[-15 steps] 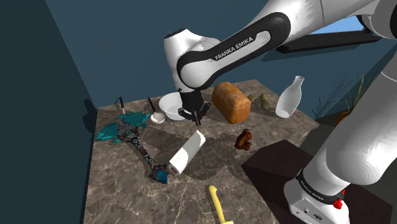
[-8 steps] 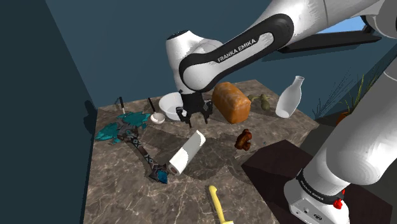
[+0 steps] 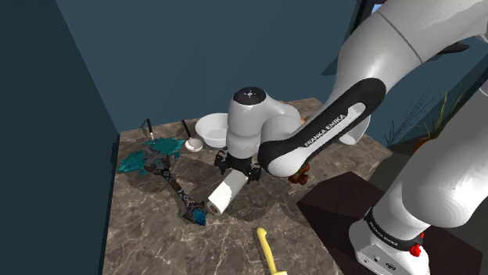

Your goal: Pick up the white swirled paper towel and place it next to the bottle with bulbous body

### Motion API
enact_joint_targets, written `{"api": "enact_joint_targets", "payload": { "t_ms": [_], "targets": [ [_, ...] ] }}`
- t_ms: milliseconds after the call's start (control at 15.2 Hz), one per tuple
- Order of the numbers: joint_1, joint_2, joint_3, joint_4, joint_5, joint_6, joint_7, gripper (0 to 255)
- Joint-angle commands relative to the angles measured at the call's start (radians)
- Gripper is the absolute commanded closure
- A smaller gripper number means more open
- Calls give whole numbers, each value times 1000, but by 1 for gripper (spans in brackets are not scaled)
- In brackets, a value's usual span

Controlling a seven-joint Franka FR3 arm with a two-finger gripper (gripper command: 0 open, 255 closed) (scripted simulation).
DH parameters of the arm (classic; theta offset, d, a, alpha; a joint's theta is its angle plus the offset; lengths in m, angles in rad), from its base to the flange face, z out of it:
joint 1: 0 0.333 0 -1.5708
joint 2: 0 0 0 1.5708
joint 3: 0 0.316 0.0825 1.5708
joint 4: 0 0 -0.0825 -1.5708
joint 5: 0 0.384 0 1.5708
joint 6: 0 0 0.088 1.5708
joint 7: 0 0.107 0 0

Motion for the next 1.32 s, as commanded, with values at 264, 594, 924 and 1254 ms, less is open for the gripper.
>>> {"api": "enact_joint_targets", "payload": {
  "t_ms": [264,594,924,1254],
  "targets": [
    [8,134,-24,-3,-410,167,527,0],
    [28,201,-67,24,-526,188,614,0],
    [28,200,-67,24,-526,188,614,0],
    [28,200,-67,24,-526,188,613,255]
  ]
}}
